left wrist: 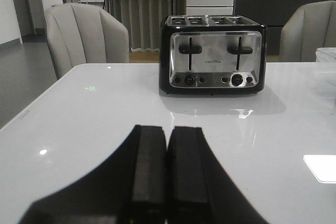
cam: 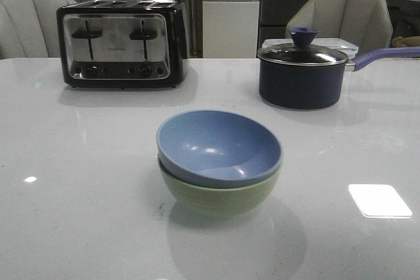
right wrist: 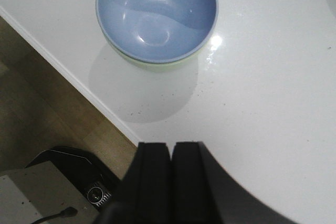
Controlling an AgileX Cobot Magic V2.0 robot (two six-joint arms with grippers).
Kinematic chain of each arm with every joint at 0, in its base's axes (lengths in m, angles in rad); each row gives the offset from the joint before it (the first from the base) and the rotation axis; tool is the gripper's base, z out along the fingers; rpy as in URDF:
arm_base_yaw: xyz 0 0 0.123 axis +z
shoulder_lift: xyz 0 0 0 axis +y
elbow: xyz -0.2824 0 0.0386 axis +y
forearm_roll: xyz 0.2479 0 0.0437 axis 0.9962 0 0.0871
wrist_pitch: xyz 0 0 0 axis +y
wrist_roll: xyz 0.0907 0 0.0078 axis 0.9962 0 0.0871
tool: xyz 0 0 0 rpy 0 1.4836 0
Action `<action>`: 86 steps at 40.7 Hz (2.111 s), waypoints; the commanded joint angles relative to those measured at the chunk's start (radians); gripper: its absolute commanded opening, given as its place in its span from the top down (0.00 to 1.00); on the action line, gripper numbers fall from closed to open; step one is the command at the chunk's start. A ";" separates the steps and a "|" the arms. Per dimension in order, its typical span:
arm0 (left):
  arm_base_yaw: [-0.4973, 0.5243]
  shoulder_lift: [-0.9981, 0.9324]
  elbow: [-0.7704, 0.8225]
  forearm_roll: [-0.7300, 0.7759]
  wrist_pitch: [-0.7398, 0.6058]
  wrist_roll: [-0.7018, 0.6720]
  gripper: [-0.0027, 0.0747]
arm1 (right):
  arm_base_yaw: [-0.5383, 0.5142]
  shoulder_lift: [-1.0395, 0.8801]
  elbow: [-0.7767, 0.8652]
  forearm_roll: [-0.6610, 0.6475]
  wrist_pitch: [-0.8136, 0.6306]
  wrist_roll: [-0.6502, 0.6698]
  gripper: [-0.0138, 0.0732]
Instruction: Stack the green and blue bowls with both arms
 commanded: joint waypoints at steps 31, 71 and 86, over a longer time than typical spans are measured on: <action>-0.029 -0.020 0.016 -0.015 -0.194 -0.002 0.84 | -0.001 -0.009 -0.029 0.006 -0.062 0.000 0.78; -0.027 -0.020 0.016 -0.015 -0.194 -0.002 0.84 | -0.490 -0.746 0.562 -0.002 -0.603 0.000 0.78; -0.027 -0.020 0.016 -0.015 -0.194 -0.002 0.85 | -0.513 -0.830 0.676 -0.002 -0.710 0.000 0.78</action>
